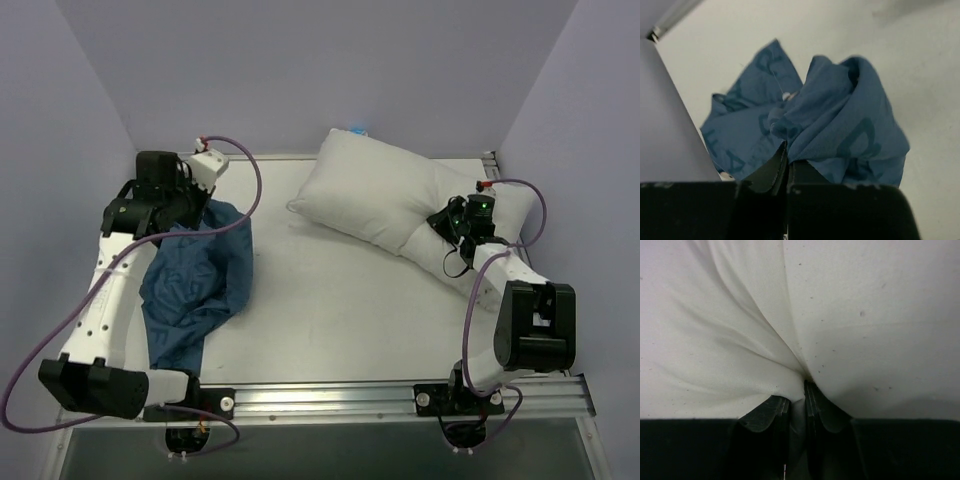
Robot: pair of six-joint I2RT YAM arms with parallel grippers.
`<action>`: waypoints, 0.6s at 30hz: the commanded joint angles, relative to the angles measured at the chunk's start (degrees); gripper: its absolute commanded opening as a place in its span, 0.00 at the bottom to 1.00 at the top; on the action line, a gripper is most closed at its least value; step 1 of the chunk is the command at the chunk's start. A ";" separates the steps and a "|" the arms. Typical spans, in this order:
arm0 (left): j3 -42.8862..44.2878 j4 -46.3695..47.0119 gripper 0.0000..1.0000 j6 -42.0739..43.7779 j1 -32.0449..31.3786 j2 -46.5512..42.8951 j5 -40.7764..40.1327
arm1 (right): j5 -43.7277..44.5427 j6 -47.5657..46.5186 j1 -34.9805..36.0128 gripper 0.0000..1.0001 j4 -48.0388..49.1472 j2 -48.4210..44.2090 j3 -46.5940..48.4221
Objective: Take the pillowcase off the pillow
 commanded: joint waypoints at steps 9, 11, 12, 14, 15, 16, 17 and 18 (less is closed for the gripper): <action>-15.35 1.12 0.02 3.60 -0.19 13.63 -14.10 | 2.29 -0.37 0.89 0.00 -11.44 3.05 -1.48; -17.63 4.20 0.02 3.17 0.77 15.40 -16.65 | 2.20 -0.46 0.80 0.00 -11.53 3.06 -1.48; -18.08 6.47 0.02 2.99 1.47 16.02 -17.18 | 2.20 -0.64 0.80 0.00 -11.44 3.06 -1.48; -18.09 8.07 0.02 2.02 4.72 17.77 -17.54 | 2.29 -0.81 0.71 0.00 -11.35 3.14 -1.57; -17.56 9.03 0.02 1.76 5.86 19.96 -17.63 | 2.29 -0.90 0.54 0.00 -11.35 3.32 -1.66; -17.21 9.48 0.02 1.50 7.96 21.28 -17.97 | 2.12 -1.08 0.45 0.00 -11.35 3.32 -1.75; -17.03 10.00 0.02 1.49 8.68 23.56 -19.28 | 2.12 -1.34 0.36 0.00 -11.35 3.41 -1.92; -16.86 10.88 0.02 1.67 8.86 24.71 -20.08 | 2.03 -1.43 0.27 0.00 -11.35 3.41 -2.01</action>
